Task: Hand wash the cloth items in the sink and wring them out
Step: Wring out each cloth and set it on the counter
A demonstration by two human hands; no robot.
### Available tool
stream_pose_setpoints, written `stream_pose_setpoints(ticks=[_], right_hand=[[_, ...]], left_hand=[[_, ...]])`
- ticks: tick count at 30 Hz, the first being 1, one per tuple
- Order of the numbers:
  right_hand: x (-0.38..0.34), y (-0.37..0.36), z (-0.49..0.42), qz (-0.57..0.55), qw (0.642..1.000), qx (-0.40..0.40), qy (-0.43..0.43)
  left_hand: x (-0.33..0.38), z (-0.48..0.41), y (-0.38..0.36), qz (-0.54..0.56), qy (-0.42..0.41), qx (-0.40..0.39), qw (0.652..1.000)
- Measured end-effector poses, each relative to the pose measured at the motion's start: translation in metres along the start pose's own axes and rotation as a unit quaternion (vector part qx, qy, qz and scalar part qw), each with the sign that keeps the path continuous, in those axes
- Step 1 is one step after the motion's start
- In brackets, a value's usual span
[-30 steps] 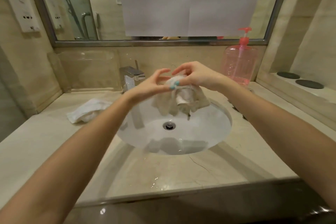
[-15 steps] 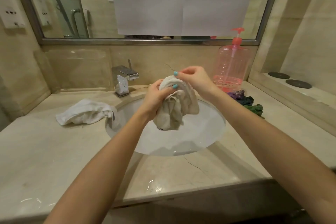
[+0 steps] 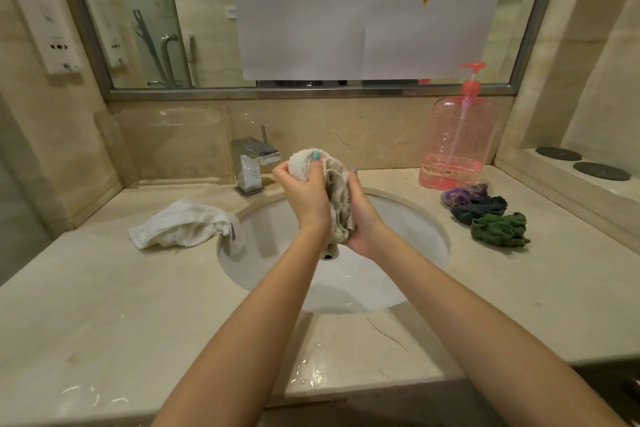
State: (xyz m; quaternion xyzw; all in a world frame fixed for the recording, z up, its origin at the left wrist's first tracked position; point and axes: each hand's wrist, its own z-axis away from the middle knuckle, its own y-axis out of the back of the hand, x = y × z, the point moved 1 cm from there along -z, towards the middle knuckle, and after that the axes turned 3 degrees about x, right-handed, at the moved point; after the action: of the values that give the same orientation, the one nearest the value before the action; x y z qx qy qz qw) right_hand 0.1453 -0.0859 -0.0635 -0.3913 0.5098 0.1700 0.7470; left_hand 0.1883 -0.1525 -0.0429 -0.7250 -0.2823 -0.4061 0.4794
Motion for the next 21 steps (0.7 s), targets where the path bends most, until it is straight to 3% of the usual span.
stream_pose_setpoints(ticks=[3,7,9,12,14,18,21], right_hand=[[-0.002,0.002,0.0,0.026,0.999,0.021,0.023],[-0.01,0.011,-0.006,0.135,0.987,0.059,0.062],[-0.01,0.01,-0.01,0.163,0.983,0.059,0.065],[-0.008,-0.002,-0.006,0.226,0.964,0.086,0.11],[-0.006,-0.006,-0.003,0.304,0.926,0.146,0.171],[-0.002,-0.002,-0.001,0.409,0.851,0.188,0.269],[-0.001,0.004,-0.005,0.524,0.768,0.176,0.324]], left_hand=[[0.0,-0.008,0.004,-0.103,-0.067,-0.085,0.989],[0.0,-0.028,0.025,-0.257,-0.218,-0.274,0.901],[-0.003,-0.03,0.033,-0.284,-0.264,-0.317,0.866],[-0.009,-0.022,0.034,-0.294,-0.315,-0.241,0.869],[-0.009,-0.015,0.032,-0.312,-0.299,-0.181,0.883],[-0.013,-0.008,0.03,-0.329,-0.183,-0.144,0.915],[-0.02,-0.012,0.026,-0.374,-0.069,-0.126,0.916]])
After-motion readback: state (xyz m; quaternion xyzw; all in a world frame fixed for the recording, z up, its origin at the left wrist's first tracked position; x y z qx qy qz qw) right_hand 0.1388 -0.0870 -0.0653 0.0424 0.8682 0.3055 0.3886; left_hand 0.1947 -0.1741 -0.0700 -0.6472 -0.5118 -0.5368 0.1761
